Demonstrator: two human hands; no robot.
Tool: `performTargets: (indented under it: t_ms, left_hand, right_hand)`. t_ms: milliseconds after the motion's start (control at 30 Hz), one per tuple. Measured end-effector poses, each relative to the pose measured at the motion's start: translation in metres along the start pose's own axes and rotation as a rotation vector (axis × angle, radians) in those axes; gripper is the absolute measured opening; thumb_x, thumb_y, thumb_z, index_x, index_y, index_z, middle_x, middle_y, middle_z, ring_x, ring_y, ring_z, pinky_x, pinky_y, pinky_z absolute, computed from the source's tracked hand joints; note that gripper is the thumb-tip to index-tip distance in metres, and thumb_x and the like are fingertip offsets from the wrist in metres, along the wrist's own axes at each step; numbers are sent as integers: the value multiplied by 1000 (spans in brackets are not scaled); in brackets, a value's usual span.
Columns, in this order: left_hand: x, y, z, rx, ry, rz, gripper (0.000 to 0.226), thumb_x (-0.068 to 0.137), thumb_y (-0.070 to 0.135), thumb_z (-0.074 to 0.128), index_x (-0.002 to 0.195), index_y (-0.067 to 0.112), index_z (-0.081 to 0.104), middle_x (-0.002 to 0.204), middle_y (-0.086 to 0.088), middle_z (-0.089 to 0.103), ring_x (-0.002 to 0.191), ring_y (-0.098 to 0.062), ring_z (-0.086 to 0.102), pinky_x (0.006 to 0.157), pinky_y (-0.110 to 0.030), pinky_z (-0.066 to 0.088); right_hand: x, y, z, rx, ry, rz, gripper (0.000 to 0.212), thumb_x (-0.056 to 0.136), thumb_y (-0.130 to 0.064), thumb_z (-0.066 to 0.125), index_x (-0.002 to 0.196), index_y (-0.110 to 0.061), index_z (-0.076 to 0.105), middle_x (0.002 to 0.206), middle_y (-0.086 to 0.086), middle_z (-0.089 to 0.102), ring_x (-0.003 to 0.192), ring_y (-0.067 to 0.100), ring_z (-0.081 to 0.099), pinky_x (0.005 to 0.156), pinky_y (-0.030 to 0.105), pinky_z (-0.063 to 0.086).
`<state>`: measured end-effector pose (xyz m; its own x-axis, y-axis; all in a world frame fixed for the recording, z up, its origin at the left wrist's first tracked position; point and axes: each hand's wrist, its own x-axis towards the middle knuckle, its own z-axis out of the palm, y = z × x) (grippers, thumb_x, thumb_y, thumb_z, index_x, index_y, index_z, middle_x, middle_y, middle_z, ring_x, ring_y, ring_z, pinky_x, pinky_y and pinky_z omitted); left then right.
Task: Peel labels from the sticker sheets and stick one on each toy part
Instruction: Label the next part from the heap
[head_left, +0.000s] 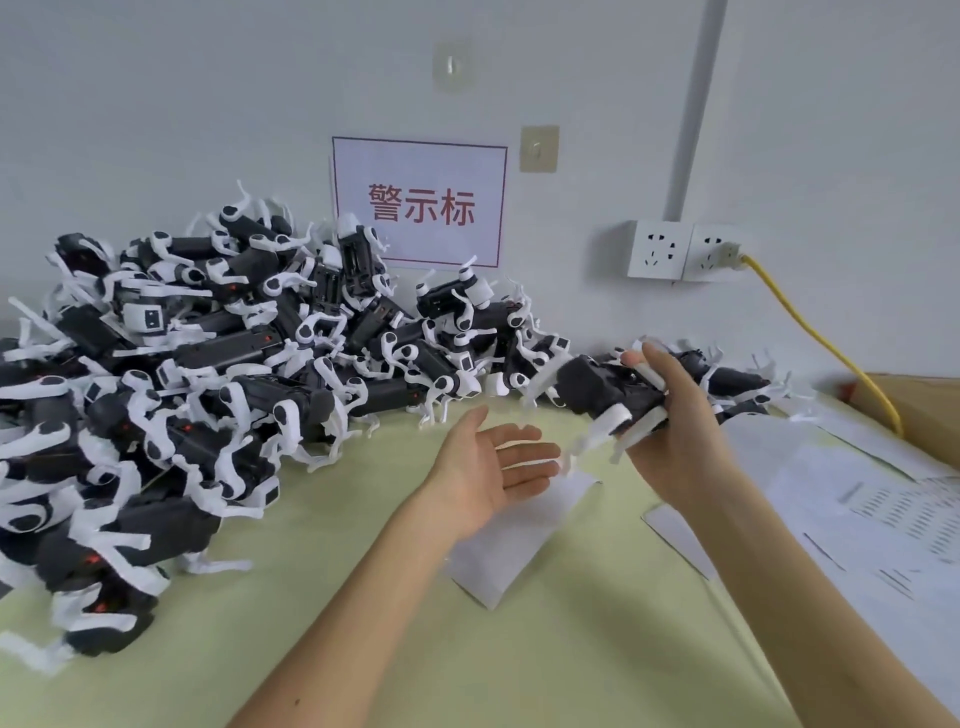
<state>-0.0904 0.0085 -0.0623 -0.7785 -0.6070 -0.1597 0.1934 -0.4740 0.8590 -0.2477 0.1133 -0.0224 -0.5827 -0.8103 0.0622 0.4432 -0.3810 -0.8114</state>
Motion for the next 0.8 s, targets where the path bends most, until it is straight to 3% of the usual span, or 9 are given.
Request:
performTargets:
  t_ms: [133, 267, 333, 400, 467, 600, 667, 733, 800]
  left_hand:
    - [-9, -3, 11, 186, -347, -120, 69, 99, 63, 38, 109, 5, 74, 96, -19, 74, 78, -34, 74, 72, -38, 60]
    - [-18, -8, 22, 392, -539, -142, 85, 91, 77, 42, 119, 2, 69, 96, -24, 68, 80, -33, 64, 72, -35, 53]
    - [-18, -10, 23, 461, -592, -111, 98, 94, 79, 36, 131, -8, 58, 106, -35, 64, 81, -35, 60, 68, -32, 52]
    - [-21, -11, 24, 455, -657, -89, 91, 102, 71, 20, 137, -6, 52, 102, -19, 75, 73, -25, 70, 62, -29, 55]
    - [-22, -12, 24, 434, -649, -81, 81, 105, 67, 16, 134, 1, 53, 96, -3, 78, 68, -17, 73, 55, -27, 55]
    - [-17, -18, 24, 348, -493, -68, 61, 102, 66, 32, 105, 22, 75, 79, 5, 72, 56, -14, 61, 40, -22, 40]
    - [-16, -20, 25, 323, -442, -24, 60, 102, 67, 31, 88, 31, 78, 72, 8, 69, 49, -9, 55, 38, -20, 32]
    - [-11, -20, 24, 272, -393, 9, 62, 102, 67, 29, 98, 27, 76, 71, 2, 65, 41, -9, 48, 37, -19, 29]
    - [-6, -18, 21, 220, -318, 27, 61, 103, 66, 30, 121, 20, 64, 75, -7, 55, 36, -11, 41, 36, -19, 28]
  right_hand:
    - [-7, -3, -2, -282, -59, -86, 36, 94, -45, 64, 66, -25, 73, 66, -2, 64, 57, 15, 62, 56, 26, 53]
    - [-10, -2, 1, -513, -70, -222, 38, 101, -38, 59, 72, -16, 70, 61, 0, 63, 52, 13, 57, 49, 21, 46]
    - [-12, 4, 4, -559, -60, -276, 37, 102, -30, 56, 76, -7, 69, 68, -2, 66, 58, 13, 59, 50, 19, 47]
    - [-13, 11, 7, -704, -57, -370, 37, 102, -24, 53, 74, -8, 69, 74, -5, 65, 68, 12, 58, 59, 18, 47]
    - [-14, 16, 8, -835, -78, -452, 38, 105, -23, 49, 76, -7, 68, 73, -2, 60, 71, 13, 54, 66, 24, 43]
    - [-13, 16, 2, -906, -70, -497, 29, 105, -20, 49, 84, -10, 67, 63, -11, 53, 60, 12, 48, 49, 16, 35]
    - [-14, 18, 1, -867, -67, -470, 24, 104, -21, 49, 91, -17, 69, 68, -15, 57, 64, 13, 52, 48, 17, 41]
    - [-15, 19, 1, -844, -84, -453, 18, 104, -21, 52, 107, -26, 69, 87, -16, 66, 81, 13, 62, 62, 24, 54]
    - [-15, 21, 0, -913, -153, -451, 29, 102, -20, 56, 128, -31, 63, 110, -15, 67, 99, 10, 62, 84, 24, 54]
